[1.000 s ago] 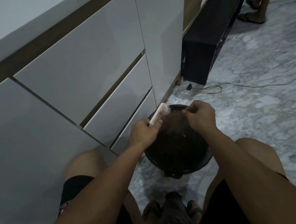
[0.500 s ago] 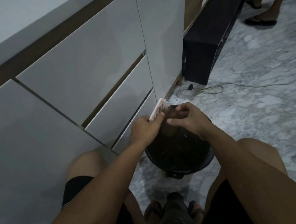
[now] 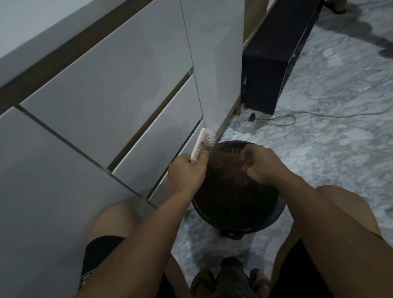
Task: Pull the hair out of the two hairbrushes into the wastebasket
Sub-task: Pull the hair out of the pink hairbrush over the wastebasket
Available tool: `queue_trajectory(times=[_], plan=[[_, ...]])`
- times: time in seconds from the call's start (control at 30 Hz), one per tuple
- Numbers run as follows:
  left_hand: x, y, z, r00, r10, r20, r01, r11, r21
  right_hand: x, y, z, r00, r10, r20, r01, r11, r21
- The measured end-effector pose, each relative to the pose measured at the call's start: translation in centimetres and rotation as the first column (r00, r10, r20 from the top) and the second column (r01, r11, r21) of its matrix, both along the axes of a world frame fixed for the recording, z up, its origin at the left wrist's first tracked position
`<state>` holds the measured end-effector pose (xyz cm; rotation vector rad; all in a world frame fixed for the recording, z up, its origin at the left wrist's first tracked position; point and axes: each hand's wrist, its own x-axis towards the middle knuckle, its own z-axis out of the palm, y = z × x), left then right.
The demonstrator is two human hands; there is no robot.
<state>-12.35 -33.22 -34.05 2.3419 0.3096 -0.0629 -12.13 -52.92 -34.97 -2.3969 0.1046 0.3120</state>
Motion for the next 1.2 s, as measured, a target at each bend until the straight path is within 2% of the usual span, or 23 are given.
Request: queue_trajectory(times=[0.07, 0.17, 0.27, 0.37, 0.43, 0.6, 0.7, 0.8, 0.87, 1.0, 1.13, 1.2], plan=[[-0.1, -0.3, 0.0, 1.0, 0.0, 0.005, 0.0, 1.0, -0.015, 0.1, 0.2, 0.0, 0.999, -0.021, -0.028, 0.022, 0.998, 0.065], [-0.2, -0.8, 0.0, 0.999, -0.028, 0.018, 0.028, 1.0, -0.007, 0.3, 0.6, 0.4, 0.993, -0.097, -0.068, 0.114, 0.945, 0.305], [-0.1, -1.4, 0.0, 0.997, -0.064, 0.054, 0.062, 0.998, 0.025, 0.1, 1.2, 0.8, 0.991, -0.134, -0.011, 0.126, 0.891, 0.436], [-0.1, -1.8, 0.1, 0.995, -0.09, 0.046, 0.087, 0.995, 0.046, 0.0, 1.6, 0.6, 0.987, -0.154, 0.047, 0.119, 0.896, 0.428], [0.0, -2.0, 0.2, 0.995, -0.092, 0.045, 0.089, 0.994, 0.057, 0.1, 1.5, 0.4, 0.983, -0.172, 0.066, 0.136, 0.92, 0.368], [0.5, -1.1, 0.2, 0.997, -0.081, 0.013, 0.08, 0.995, 0.06, 0.3, 0.2, 0.7, 0.944, -0.311, 0.108, 0.299, 0.947, 0.114], [0.8, -0.1, 0.0, 0.997, -0.079, -0.004, 0.079, 0.997, 0.008, 0.2, -0.2, 0.8, 0.912, -0.389, 0.133, 0.381, 0.921, 0.08], [0.8, 0.1, 0.0, 0.995, -0.095, -0.01, 0.095, 0.995, -0.014, 0.4, -0.1, 0.6, 0.935, -0.346, 0.073, 0.336, 0.933, 0.13], [0.8, -0.1, 0.2, 0.995, -0.103, -0.008, 0.102, 0.995, -0.016, 0.4, 0.3, 0.8, 0.958, -0.287, 0.003, 0.276, 0.925, 0.263], [0.6, -0.8, 0.6, 0.992, -0.127, -0.011, 0.127, 0.992, 0.002, -0.2, 1.6, 1.5, 0.972, -0.215, -0.094, 0.232, 0.815, 0.531], [0.5, -1.4, 0.6, 0.993, -0.115, -0.011, 0.115, 0.993, -0.002, -0.5, 2.2, 1.0, 0.982, -0.157, -0.102, 0.187, 0.834, 0.52], [0.6, -1.2, 0.6, 0.994, -0.106, 0.008, 0.106, 0.994, 0.003, -0.3, 1.7, 0.5, 0.985, -0.146, -0.091, 0.17, 0.901, 0.399]])
